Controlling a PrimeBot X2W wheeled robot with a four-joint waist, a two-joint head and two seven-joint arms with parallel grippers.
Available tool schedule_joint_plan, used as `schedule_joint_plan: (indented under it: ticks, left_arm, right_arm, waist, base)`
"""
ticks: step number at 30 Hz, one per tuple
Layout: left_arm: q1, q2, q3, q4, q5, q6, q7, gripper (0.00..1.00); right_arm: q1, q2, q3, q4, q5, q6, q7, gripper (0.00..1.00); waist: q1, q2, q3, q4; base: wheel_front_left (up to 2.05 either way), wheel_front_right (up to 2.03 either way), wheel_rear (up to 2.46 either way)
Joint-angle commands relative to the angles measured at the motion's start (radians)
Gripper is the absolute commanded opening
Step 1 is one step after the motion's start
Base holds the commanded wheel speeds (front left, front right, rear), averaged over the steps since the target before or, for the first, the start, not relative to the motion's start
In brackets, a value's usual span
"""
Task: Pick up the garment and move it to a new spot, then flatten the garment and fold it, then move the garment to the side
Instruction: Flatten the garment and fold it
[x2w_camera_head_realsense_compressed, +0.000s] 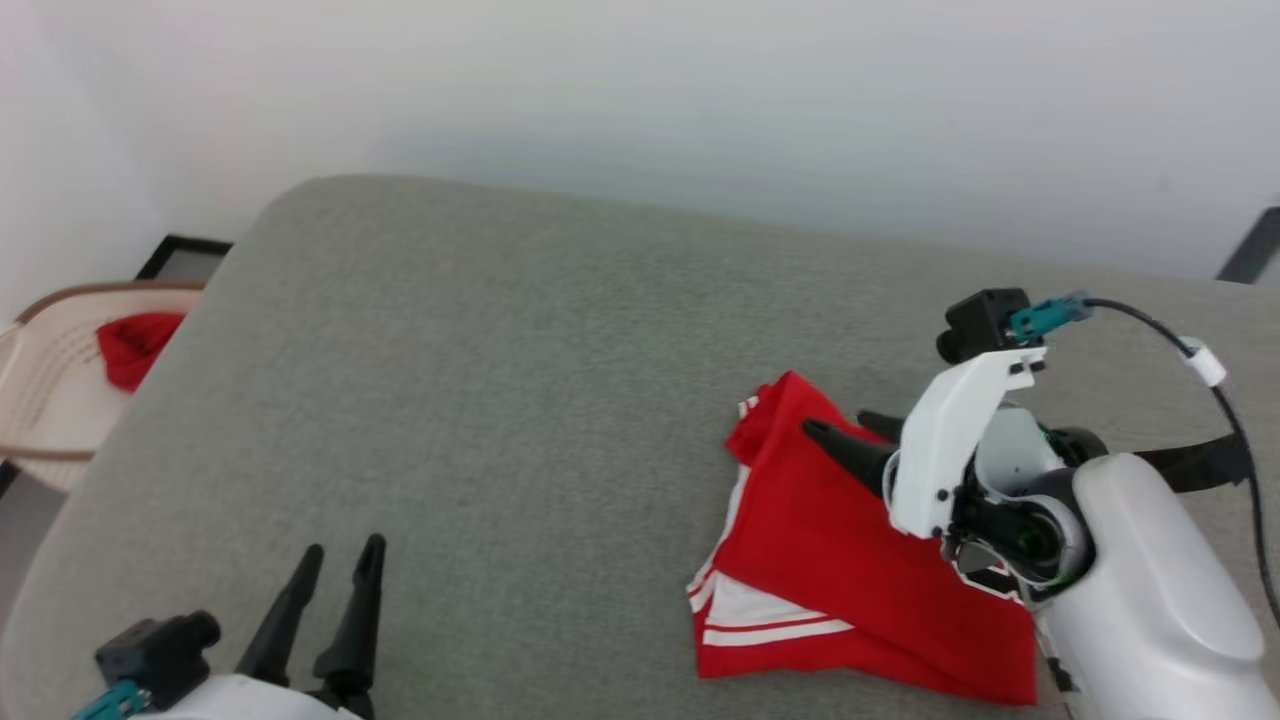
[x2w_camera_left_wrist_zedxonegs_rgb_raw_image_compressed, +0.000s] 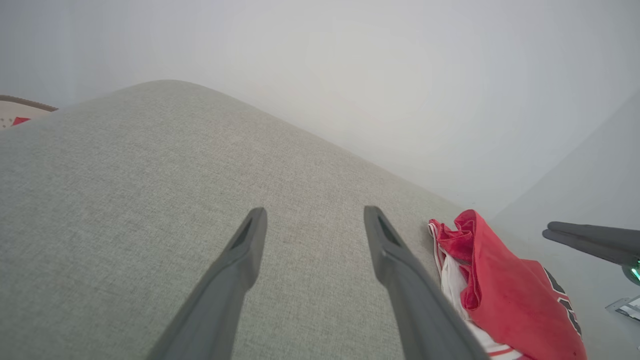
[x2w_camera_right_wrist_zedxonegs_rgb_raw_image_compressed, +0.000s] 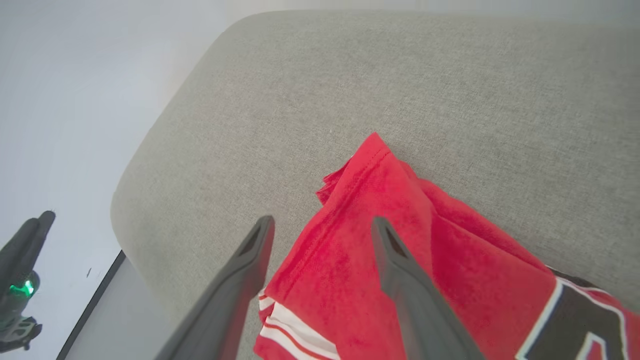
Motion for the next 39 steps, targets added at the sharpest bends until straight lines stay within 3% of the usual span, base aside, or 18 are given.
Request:
schedule_joint_plan:
  ticks: [1, 8, 15, 23, 31, 39]
  left_arm:
    - [0.01, 0.006, 0.005, -0.005, 0.005, 0.005, -0.006, 1.0]
    - [0.055, 0.026, 0.033, -0.032, 0.02, 0.018, -0.011, 1.0]
    - [0.086, 0.043, 0.054, -0.053, 0.044, 0.029, -0.015, 1.0]
    - [0.111, 0.051, 0.089, -0.069, 0.066, 0.031, -0.019, 1.0]
    - [0.134, 0.047, 0.128, -0.074, 0.1, 0.027, -0.021, 1.0]
    - [0.171, 0.015, 0.202, -0.077, 0.137, 0.008, -0.021, 1.0]
  right_arm:
    - [0.019, -0.012, 0.003, -0.019, 0.019, -0.001, -0.008, 1.0]
    - [0.094, -0.091, -0.024, -0.171, 0.055, -0.001, -0.111, 1.0]
    - [0.19, -0.209, -0.035, -0.28, 0.009, -0.001, -0.329, 1.0]
    - [0.311, -0.312, -0.033, -0.307, -0.055, -0.001, -0.577, 1.0]
    - [0.418, -0.339, -0.06, -0.293, -0.074, -0.001, -0.73, 1.0]
    - [0.492, -0.326, -0.095, -0.29, -0.102, -0.001, -0.788, 1.0]
  waist:
    - [0.0, -0.0001, -0.016, -0.035]
    - [0.0, -0.0001, -0.038, -0.125]
    - [0.0, -0.0001, -0.047, -0.204]
    - [0.0, -0.0001, -0.05, -0.271]
    - [0.0, -0.0001, -0.058, -0.296]
    - [0.0, -0.0001, -0.067, -0.298]
  base:
    - [0.0, 0.0, 0.0]
    - [0.0, 0.0, 0.0]
    - [0.0, 0.0, 0.0]
    - [0.0, 0.0, 0.0]
    - [0.0, 0.0, 0.0]
    - [0.0, 0.0, 0.0]
